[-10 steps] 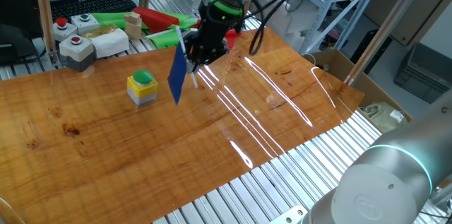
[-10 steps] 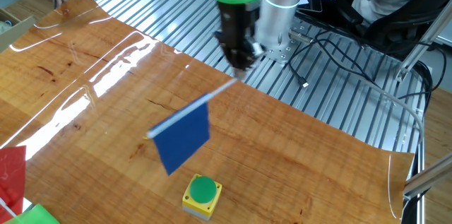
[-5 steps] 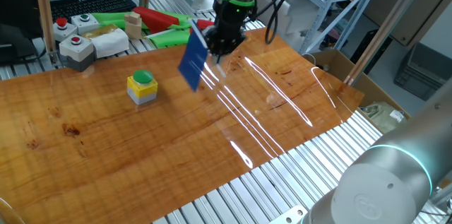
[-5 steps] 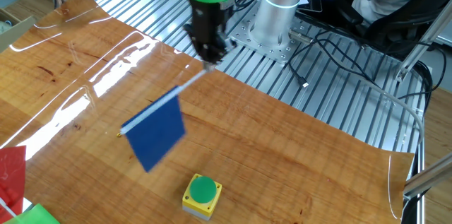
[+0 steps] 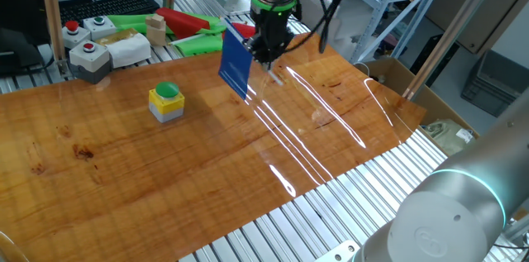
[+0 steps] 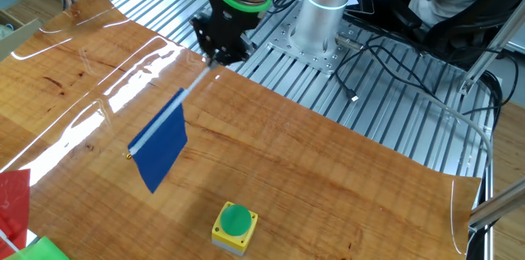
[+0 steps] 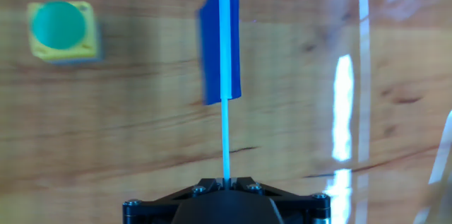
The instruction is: Wave the flag
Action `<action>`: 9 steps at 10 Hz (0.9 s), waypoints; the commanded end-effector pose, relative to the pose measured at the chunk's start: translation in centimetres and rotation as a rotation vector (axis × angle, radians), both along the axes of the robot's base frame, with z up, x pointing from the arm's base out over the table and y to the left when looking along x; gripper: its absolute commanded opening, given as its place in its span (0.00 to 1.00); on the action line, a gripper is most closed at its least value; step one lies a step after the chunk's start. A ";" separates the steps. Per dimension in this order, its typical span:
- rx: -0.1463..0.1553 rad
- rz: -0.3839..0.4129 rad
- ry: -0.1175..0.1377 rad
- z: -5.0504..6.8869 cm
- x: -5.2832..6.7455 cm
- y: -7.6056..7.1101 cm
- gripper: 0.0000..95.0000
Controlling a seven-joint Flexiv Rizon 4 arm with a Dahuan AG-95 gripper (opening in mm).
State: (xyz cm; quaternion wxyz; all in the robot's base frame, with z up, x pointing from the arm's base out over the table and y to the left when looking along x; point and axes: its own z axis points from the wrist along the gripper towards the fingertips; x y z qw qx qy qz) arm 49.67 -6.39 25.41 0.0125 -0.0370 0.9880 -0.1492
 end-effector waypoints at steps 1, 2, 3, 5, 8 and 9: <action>0.074 -0.011 0.026 -0.3 0.1 -1.0 0.00; 0.153 -0.055 0.036 -0.8 0.1 -0.5 0.00; 0.185 -0.074 0.035 -1.1 0.1 -0.2 0.00; 0.214 -0.093 0.030 -1.5 0.2 1.1 0.00; 0.277 -0.147 0.024 -1.2 0.0 4.3 0.00; 0.287 -0.163 0.023 -1.1 -0.2 5.3 0.00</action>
